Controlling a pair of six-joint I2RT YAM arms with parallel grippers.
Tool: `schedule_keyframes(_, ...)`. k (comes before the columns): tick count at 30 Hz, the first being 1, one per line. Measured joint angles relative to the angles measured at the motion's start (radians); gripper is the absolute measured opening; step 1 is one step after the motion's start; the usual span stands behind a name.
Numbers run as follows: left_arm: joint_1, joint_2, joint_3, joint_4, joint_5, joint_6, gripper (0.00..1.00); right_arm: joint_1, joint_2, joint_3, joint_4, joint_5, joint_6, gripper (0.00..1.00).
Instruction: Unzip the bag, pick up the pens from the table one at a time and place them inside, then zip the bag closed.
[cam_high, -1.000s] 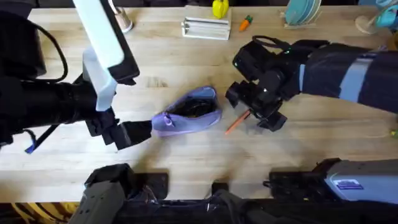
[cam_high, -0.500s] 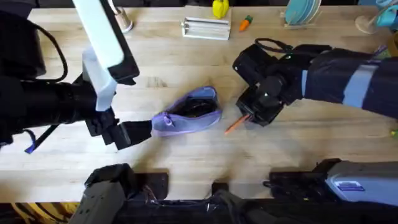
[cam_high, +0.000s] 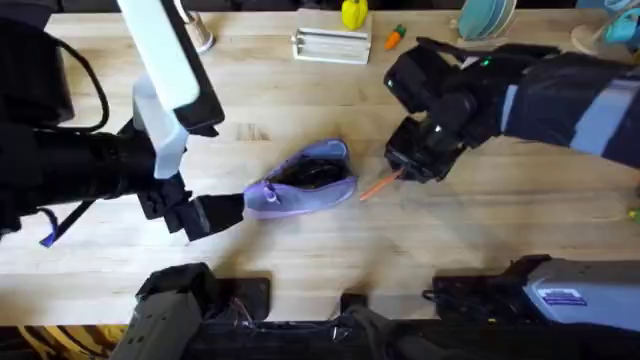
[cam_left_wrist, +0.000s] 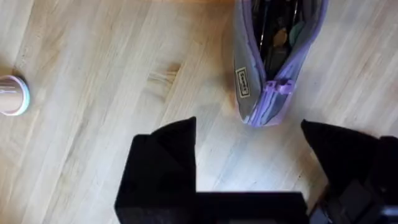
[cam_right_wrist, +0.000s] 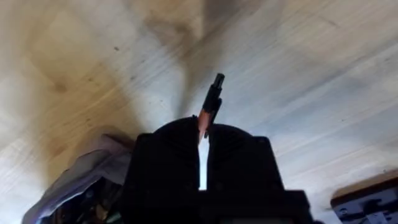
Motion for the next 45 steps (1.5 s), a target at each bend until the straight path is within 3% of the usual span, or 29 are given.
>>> schedule_keyframes(9, 0.000, 0.000, 0.000, 0.000, 0.000, 0.000, 0.993, -0.102, -0.061, 0.263, -0.140, -0.001, -0.156, 0.045)
schedule_keyframes(17, 0.000, 0.000, 0.000, 0.000, 0.000, 0.000, 0.993, -0.093, -0.062, 0.340, -0.145, -0.042, -0.137, 0.043)
schedule_keyframes(28, 0.000, 0.000, 0.000, 0.000, -0.002, 0.000, 0.993, 0.020, 0.025, 0.340, -0.133, -0.052, 0.015, 0.042)
schedule_keyframes(40, 0.000, 0.000, 0.000, 0.000, -0.005, 0.000, 0.994, 0.187, 0.129, 0.340, 0.015, -0.057, 0.145, 0.039)
schedule_keyframes(45, 0.000, 0.000, 0.000, 0.000, -0.005, 0.000, 0.994, 0.242, 0.169, 0.340, 0.023, -0.127, 0.218, 0.038)
